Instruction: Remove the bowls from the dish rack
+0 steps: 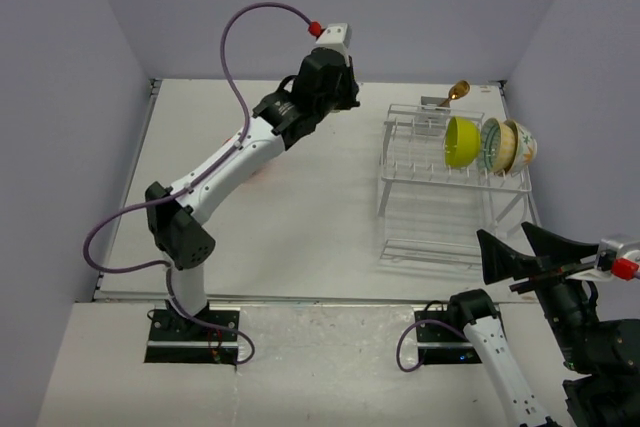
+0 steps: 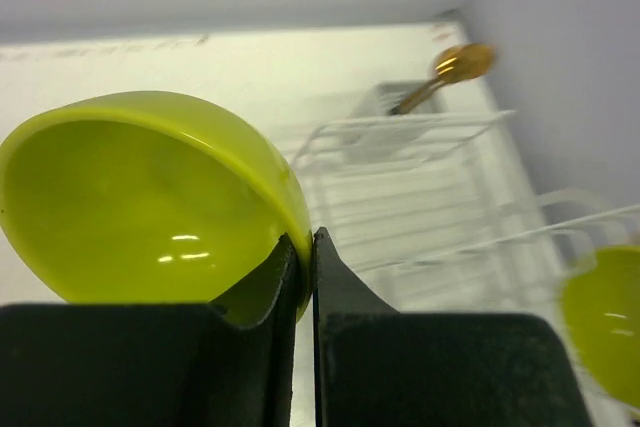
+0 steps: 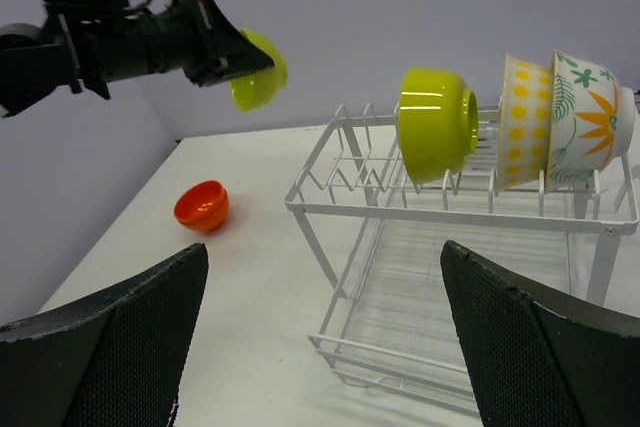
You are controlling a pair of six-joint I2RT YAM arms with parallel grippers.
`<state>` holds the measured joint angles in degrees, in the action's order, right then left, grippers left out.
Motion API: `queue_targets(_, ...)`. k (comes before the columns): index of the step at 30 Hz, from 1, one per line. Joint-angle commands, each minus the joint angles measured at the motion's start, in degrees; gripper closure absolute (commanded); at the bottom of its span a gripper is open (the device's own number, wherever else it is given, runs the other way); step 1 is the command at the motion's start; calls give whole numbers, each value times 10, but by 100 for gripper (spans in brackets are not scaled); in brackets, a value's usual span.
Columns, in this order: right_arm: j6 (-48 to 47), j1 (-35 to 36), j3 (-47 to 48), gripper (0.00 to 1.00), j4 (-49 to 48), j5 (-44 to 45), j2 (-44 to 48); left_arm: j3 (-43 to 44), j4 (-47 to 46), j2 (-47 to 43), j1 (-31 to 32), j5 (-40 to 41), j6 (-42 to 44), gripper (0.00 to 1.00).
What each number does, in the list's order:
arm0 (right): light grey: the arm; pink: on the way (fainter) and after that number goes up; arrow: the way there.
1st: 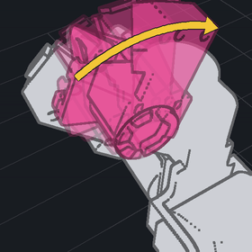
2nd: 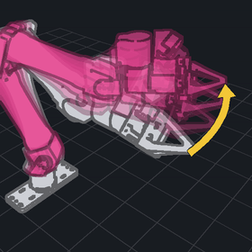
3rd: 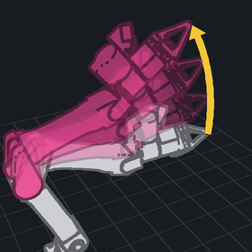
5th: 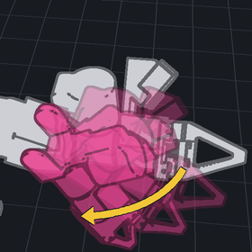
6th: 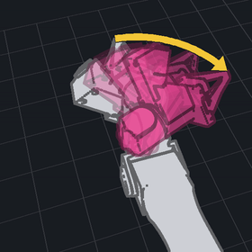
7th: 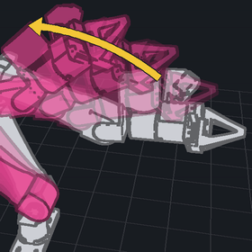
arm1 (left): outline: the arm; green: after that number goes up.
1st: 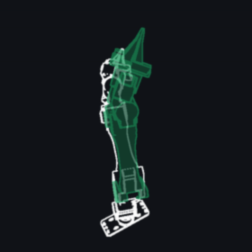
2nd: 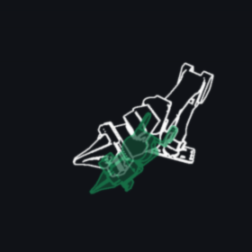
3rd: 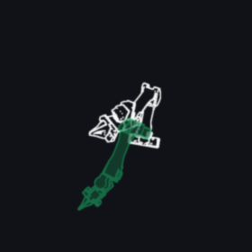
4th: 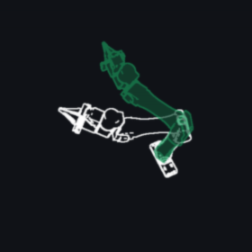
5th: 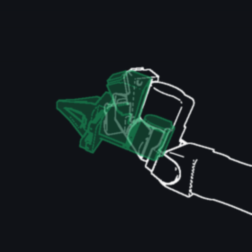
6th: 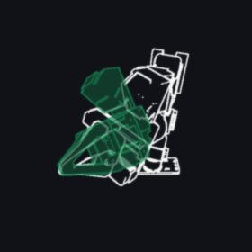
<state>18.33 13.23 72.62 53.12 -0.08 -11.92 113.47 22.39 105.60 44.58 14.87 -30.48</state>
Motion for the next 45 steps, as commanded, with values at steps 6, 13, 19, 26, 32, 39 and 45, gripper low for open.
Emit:
queue_targets(6,-4,4,-5,1,-15,-25,-11,51,257,161,-44,2,112,100)
queue_targets(13,-8,4,-4,1,-7,-27,-12,28,282,229,-63,12,123,100)
queue_targets(19,-9,4,-5,1,-8,-32,-13,6,278,243,-68,3,123,100)
queue_targets(26,-9,4,-4,1,-7,-31,-13,6,292,208,-66,10,111,45)
queue_targets(32,0,4,-5,1,-11,-40,-18,-36,195,17,3,10,72,18)
queue_targets(39,31,4,-8,1,-38,-74,-16,-185,-190,-153,59,-261,-81,0)
queue_targets(45,36,4,22,1,-30,-73,-12,-82,-213,-50,82,-311,-159,0)
